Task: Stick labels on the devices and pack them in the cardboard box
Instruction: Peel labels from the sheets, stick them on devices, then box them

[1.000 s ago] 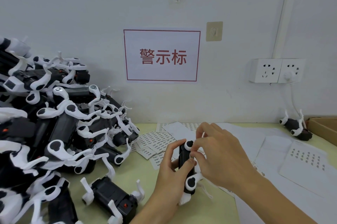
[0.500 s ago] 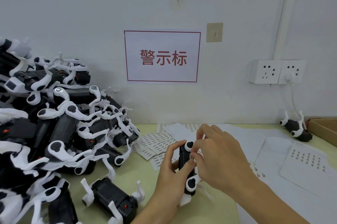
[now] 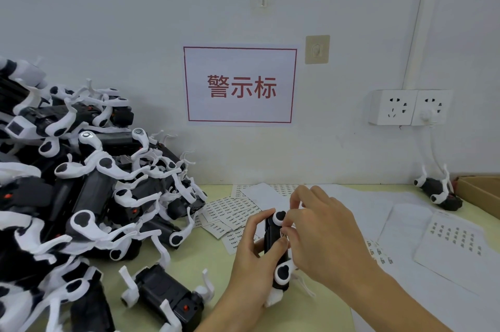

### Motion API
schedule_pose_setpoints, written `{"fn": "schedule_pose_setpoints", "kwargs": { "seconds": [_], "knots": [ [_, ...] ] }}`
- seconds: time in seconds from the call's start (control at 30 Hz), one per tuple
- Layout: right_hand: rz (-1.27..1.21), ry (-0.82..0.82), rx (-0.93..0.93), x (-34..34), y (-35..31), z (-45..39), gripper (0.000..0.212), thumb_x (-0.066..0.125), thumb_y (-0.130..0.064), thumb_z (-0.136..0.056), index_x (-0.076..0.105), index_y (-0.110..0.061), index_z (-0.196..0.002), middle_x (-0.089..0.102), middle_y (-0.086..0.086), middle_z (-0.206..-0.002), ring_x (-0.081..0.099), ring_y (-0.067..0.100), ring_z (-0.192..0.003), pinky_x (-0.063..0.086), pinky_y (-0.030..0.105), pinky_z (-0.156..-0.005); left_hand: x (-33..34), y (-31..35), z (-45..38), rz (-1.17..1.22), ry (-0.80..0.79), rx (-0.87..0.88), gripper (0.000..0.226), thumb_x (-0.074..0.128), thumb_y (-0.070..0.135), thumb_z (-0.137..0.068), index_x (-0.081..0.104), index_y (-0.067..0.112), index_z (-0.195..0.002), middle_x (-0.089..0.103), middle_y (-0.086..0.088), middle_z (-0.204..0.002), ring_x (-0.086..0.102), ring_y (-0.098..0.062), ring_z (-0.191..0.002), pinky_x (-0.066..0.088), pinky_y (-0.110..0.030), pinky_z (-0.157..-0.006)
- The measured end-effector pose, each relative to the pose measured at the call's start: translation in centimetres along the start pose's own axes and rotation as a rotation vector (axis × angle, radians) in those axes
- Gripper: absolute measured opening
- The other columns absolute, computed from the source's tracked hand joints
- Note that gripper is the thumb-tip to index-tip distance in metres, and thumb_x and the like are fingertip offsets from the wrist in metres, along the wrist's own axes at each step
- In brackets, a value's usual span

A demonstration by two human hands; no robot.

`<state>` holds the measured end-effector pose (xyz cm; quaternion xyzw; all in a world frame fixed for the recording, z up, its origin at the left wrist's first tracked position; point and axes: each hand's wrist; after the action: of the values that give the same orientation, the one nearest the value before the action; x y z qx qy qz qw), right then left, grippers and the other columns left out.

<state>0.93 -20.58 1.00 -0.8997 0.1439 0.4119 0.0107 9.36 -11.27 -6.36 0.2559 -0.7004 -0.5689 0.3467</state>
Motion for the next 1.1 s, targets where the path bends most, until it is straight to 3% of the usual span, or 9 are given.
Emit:
{"fn": "schedule_pose_setpoints", "kwargs": {
  "seconds": [0.23,0.5,0.67,0.73,0.8,0.87,0.97,1.1],
  "knots": [
    [-0.017,0.037,-0.007,0.2,0.1,0.1,0.018,0.090,-0.025,-0.056,0.072,-0.026,-0.058,0.060,-0.007,-0.076,0.059,0.016,-0.066,0.043,0.026,-0.049,0.1,0.2,0.1,0.019,0.003,-0.003,0.049,0.072,0.026,-0.074,0.060,0.043,-0.119,0.076,-0.013,-0.103,0.073,-0.034,-0.096,0.053,-0.059,-0.096],
    [-0.009,0.020,-0.003,0.4,0.0,0.1,0.017,0.089,-0.024,-0.055,0.071,-0.025,-0.057,0.060,-0.007,-0.075,0.058,0.016,-0.065,0.043,0.026,-0.049,0.2,0.4,0.2,0.041,-0.016,0.008,0.058,0.077,0.037,-0.063,0.061,0.043,-0.118,0.076,-0.015,-0.100,0.073,-0.035,-0.093,0.054,-0.057,-0.093],
    [-0.025,-0.026,0.007,0.4,0.0,0.1,0.019,0.089,-0.023,-0.050,0.072,-0.025,-0.058,0.060,-0.007,-0.074,0.059,0.016,-0.065,0.043,0.026,-0.049,0.0,0.2,0.0,0.039,-0.006,0.002,0.055,0.075,0.032,-0.066,0.061,0.045,-0.118,0.075,-0.018,-0.097,0.072,-0.038,-0.091,0.055,-0.053,-0.089],
    [-0.040,-0.053,0.020,0.5,0.4,0.0,0.014,0.087,-0.027,-0.058,0.074,-0.026,-0.064,0.060,-0.009,-0.080,0.058,0.015,-0.070,0.042,0.025,-0.054,-0.1,0.1,0.0,0.038,-0.005,0.001,0.050,0.072,0.025,-0.072,0.062,0.045,-0.117,0.074,-0.018,-0.096,0.071,-0.033,-0.085,0.056,-0.048,-0.084],
    [-0.108,-0.109,0.052,0.6,1.2,-0.2,0.006,0.072,-0.035,-0.082,0.075,-0.030,-0.084,0.054,-0.015,-0.095,0.053,0.008,-0.086,0.036,0.022,-0.066,-0.2,0.0,-0.1,0.042,-0.016,0.000,0.047,0.070,0.016,-0.081,0.062,0.045,-0.117,0.074,-0.019,-0.095,0.068,-0.030,-0.079,0.056,-0.043,-0.077],
    [-0.277,-0.160,0.104,0.7,2.6,-0.3,0.014,0.057,-0.040,-0.094,0.070,-0.037,-0.094,0.048,-0.019,-0.099,0.048,0.002,-0.088,0.032,0.018,-0.067,-0.3,-0.1,-0.1,0.058,-0.029,-0.011,0.046,0.065,0.006,-0.091,0.063,0.044,-0.117,0.073,-0.021,-0.095,0.067,-0.031,-0.077,0.058,-0.044,-0.075],
    [-0.491,-0.230,0.106,0.2,4.1,-0.5,0.013,0.058,-0.033,-0.092,0.067,-0.042,-0.093,0.051,-0.021,-0.097,0.052,0.000,-0.090,0.039,0.016,-0.071,-0.5,0.1,-0.1,0.147,-0.037,-0.030,0.044,0.063,0.002,-0.092,0.066,0.039,-0.115,0.072,-0.025,-0.092,0.066,-0.032,-0.072,0.061,-0.044,-0.068],
    [-0.637,-0.317,-0.021,-0.1,4.3,-0.5,0.049,0.054,-0.011,-0.085,0.070,-0.051,-0.108,0.044,-0.026,-0.107,0.043,-0.002,-0.113,0.042,0.016,-0.086,-0.8,0.2,-0.2,0.258,-0.061,-0.048,0.041,0.062,0.003,-0.094,0.064,0.035,-0.119,0.068,-0.033,-0.095,0.066,-0.036,-0.070,0.058,-0.041,-0.064]
  ]
}}
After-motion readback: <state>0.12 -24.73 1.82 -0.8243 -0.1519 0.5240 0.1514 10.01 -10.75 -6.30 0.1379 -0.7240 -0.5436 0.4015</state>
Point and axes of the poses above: each hand's wrist, its own z-axis away from the middle knuckle, its own x-axis out of the palm, y = z × x
